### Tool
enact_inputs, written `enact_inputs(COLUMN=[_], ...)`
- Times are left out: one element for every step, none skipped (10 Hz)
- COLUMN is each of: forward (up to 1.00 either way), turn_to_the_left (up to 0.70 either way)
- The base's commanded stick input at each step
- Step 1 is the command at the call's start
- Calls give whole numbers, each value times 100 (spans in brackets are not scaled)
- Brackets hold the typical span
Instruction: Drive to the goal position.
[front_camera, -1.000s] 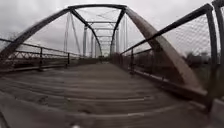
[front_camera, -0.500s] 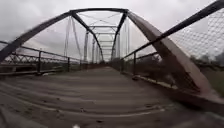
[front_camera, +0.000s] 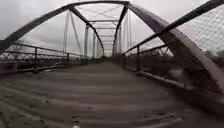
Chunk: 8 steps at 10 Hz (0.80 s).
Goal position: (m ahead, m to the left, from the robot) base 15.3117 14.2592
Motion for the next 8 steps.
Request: enact_inputs(forward=[70, 70, 70, 70, 70, 70, 70, 70], turn_to_the_left=[0, 0, 0, 0, 0, 0, 0, 0])
